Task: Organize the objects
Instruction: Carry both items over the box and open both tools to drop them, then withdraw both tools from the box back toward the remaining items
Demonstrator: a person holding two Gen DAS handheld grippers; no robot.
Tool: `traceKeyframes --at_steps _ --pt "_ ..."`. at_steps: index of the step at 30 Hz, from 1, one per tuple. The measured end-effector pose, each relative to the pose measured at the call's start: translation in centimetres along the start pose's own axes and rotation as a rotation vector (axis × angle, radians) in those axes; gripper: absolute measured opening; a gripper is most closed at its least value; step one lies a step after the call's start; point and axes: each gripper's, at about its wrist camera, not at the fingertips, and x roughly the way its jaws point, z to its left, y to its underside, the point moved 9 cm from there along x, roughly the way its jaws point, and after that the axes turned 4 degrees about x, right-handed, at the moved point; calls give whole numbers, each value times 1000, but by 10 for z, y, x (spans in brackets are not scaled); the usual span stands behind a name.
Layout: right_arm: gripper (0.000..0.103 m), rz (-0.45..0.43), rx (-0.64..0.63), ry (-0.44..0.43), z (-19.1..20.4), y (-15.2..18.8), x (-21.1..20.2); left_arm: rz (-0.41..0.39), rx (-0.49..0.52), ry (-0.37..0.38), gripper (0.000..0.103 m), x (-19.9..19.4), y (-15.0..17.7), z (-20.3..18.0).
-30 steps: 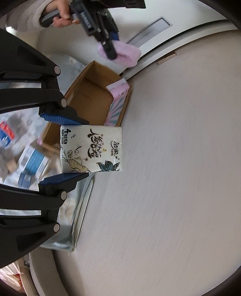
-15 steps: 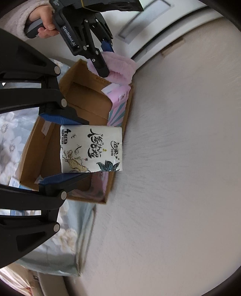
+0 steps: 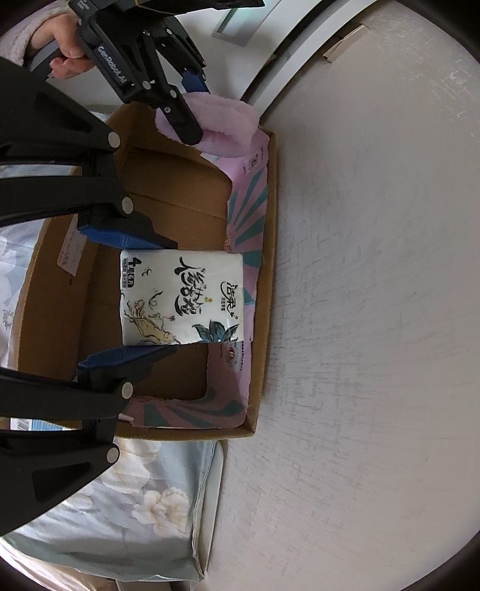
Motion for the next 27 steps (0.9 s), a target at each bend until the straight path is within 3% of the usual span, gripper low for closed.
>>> traceKeyframes --at_steps 1,3,7,11,13,21,24,27 --pt "44 -2 1 -3 0 -1 -1 7 4 -11 55 0 0 0" --pt "50 9 6 -10 -3 -1 -1 11 7 -30 102 0 -1 1" --pt "80 25 19 -15 -11 -1 -6 19 -10 -13 103 -3 3 3" --pt "91 15 -9 -37 -15 -4 -10 21 15 -26 103 -6 5 3" --pt "102 19 -31 -30 -13 -1 -9 22 29 -32 103 -7 4 2" --pt "102 31 -42 17 -15 -3 -3 25 41 -61 103 -10 5 4" --pt "102 7 -92 130 -18 -3 -3 26 37 -88 103 -12 4 9" --pt "102 9 -80 120 -15 -3 -2 12 19 -79 103 -16 1 12"
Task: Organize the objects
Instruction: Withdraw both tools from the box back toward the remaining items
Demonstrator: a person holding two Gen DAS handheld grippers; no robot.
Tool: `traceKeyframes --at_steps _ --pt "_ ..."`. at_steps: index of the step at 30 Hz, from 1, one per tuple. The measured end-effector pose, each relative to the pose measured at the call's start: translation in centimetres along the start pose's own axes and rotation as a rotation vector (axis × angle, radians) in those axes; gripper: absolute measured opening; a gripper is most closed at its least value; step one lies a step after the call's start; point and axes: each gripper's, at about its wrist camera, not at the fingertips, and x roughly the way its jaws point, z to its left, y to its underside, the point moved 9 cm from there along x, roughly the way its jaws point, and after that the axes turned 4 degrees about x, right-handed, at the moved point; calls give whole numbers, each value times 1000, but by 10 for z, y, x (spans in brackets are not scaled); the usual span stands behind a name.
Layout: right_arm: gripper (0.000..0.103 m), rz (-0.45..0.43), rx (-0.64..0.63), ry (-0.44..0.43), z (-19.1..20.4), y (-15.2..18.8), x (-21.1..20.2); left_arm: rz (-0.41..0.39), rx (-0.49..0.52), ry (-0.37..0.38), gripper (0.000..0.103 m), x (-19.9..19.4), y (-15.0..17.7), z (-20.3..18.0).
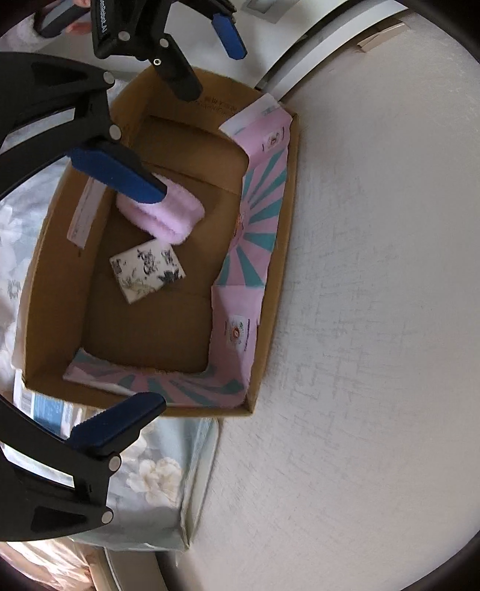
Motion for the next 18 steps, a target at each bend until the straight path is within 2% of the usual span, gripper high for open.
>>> traceKeyframes --at_steps 6,14,18 --pt "102 6 16 -38 5 -3 -4 -17 4 -18 103 -5 -3 3" --pt "102 -82 0 -71 12 -14 -30 -51 17 -31 103 -21 -9 -6" --pt "102 -87 27 -91 8 -15 -40 -77 27 -34 103 -33 -13 -15"
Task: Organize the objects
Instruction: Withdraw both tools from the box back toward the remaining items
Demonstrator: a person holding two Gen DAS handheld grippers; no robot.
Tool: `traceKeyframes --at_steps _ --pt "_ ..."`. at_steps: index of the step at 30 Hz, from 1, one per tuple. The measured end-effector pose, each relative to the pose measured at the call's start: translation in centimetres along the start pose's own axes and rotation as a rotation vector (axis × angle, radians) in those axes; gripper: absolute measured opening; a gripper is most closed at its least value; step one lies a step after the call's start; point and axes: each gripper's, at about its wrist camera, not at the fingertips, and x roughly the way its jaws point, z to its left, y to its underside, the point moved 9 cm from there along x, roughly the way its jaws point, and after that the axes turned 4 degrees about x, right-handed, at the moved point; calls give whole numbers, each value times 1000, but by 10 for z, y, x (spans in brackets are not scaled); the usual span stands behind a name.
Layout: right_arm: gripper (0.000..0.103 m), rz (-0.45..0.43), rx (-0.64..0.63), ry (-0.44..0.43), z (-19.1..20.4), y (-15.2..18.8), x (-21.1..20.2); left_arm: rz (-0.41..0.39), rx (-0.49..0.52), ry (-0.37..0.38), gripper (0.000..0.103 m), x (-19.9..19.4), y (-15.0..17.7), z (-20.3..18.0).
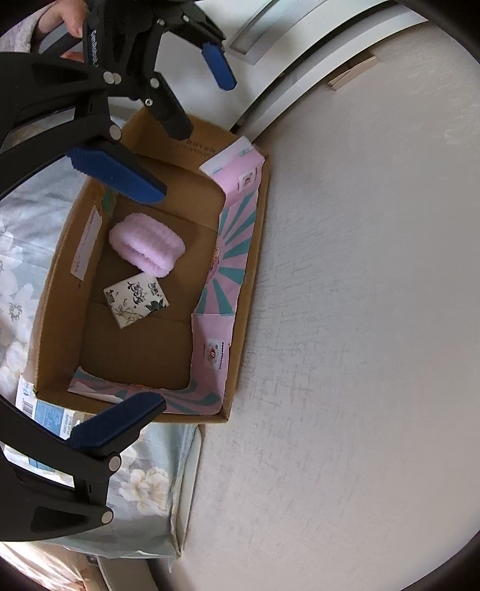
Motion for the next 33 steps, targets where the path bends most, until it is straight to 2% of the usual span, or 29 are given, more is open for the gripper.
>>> traceKeyframes --at_steps 10,11,16,21,25,29,33 --pt "102 -70 27 13 -17 -7 -42 -84 27 10 103 -39 -11 -34" --pt "102 -105 60 26 -21 -9 -50 -89 27 10 103 -43 -12 -37" --pt "102 -175 100 28 -41 -10 -88 -113 28 23 103 -60 -17 -61" --pt "102 -266 94 139 -75 -8 -123 -130 29 45 103 -73 -18 -93" --pt "102 -255 97 158 -101 5 -138 -134 27 67 103 -78 -16 -119" --pt "102 -246 122 107 -124 23 -150 -137 21 86 103 -82 -11 -145" --pt "102 -251 105 144 -148 39 -167 -145 19 100 103 -90 -4 -173"
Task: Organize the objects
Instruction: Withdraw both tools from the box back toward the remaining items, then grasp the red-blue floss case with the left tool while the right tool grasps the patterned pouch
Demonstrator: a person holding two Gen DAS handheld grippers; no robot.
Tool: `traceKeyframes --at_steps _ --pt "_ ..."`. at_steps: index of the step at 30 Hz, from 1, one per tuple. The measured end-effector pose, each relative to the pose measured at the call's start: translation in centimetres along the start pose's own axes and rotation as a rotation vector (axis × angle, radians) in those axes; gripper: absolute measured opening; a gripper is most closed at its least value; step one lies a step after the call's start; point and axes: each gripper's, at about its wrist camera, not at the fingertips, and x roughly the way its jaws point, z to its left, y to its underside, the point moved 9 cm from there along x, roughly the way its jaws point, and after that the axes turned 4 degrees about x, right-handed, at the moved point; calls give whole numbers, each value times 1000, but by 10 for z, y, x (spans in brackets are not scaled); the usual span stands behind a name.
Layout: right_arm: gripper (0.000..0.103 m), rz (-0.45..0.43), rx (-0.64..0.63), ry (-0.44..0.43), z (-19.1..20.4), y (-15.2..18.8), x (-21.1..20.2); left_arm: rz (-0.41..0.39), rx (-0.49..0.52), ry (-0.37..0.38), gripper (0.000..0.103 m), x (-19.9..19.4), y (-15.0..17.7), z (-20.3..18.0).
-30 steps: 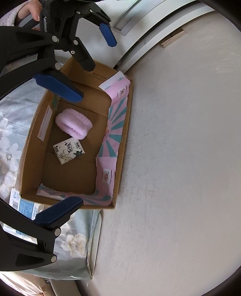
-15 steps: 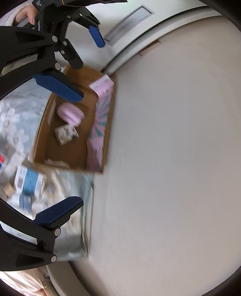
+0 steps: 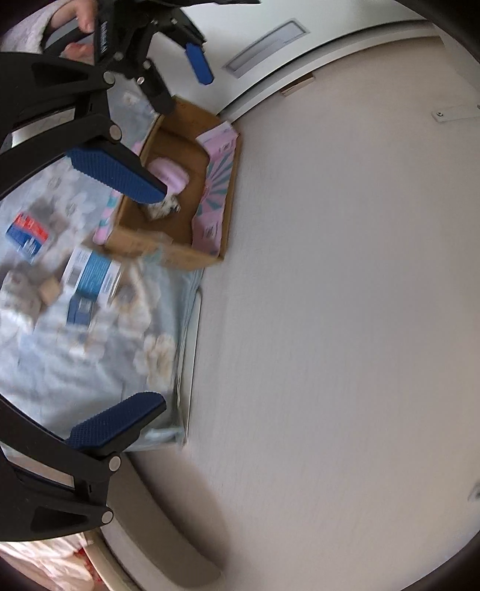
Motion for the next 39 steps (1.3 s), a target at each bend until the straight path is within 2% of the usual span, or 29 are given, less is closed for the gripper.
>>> traceKeyframes --at_steps 8,18,22,24,28,34,35,38,39 --pt "102 54 -27 -9 -45 40 -4 68 -21 22 103 15 37 -50" --pt "102 243 -109 -115 -56 130 37 212 -75 15 103 45 137 -86" --pt "102 285 -69 -141 -54 160 62 245 -69 4 101 61 170 -96" --pt "102 292 17 -155 -50 169 73 259 -54 -2 98 69 184 -101" --pt "102 330 76 -204 -43 188 93 285 -51 -2 98 84 204 -107" --pt "102 339 152 -216 -37 204 110 305 -36 7 85 104 222 -114" --pt "102 337 158 -221 -36 207 111 308 -35 6 79 105 223 -114" --pt "94 324 182 -224 -32 211 116 309 -35 10 73 109 226 -115" --pt "88 323 184 -224 -31 211 117 307 -35 13 69 109 226 -115"
